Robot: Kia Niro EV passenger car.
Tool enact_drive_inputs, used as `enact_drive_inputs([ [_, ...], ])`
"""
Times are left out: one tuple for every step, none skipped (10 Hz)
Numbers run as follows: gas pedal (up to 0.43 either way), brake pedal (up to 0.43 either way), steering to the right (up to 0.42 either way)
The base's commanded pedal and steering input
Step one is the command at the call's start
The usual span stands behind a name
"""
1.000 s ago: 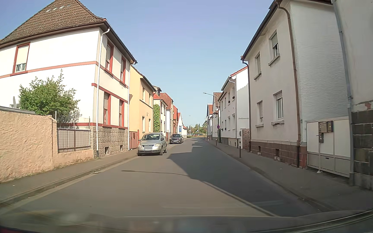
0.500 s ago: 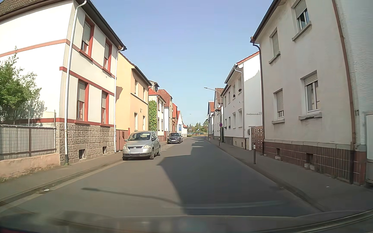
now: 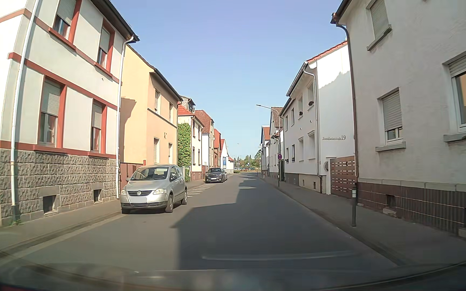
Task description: Follow the waypoints while adhering to traffic rules and regulations
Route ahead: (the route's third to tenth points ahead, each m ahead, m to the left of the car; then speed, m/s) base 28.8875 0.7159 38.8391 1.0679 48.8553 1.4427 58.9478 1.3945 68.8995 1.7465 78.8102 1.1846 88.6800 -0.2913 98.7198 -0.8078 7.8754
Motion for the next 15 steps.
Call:
enact_drive_inputs([
  [0.110,0.030,-0.003],
  [0.098,0.030,-0.003],
  [0.098,0.030,-0.004],
  [0.098,0.030,-0.005],
  [0.098,0.030,-0.004],
  [0.098,0.030,-0.004],
  [0.098,0.030,-0.005],
  [0.098,0.030,-0.004],
  [0.087,0.030,-0.004],
  [0.087,0.030,-0.004],
  [0.087,0.030,-0.005],
  [0.087,0.030,-0.005],
  [0.087,0.030,-0.004],
  [0.087,0.030,-0.005],
  [0.087,0.030,-0.004],
])
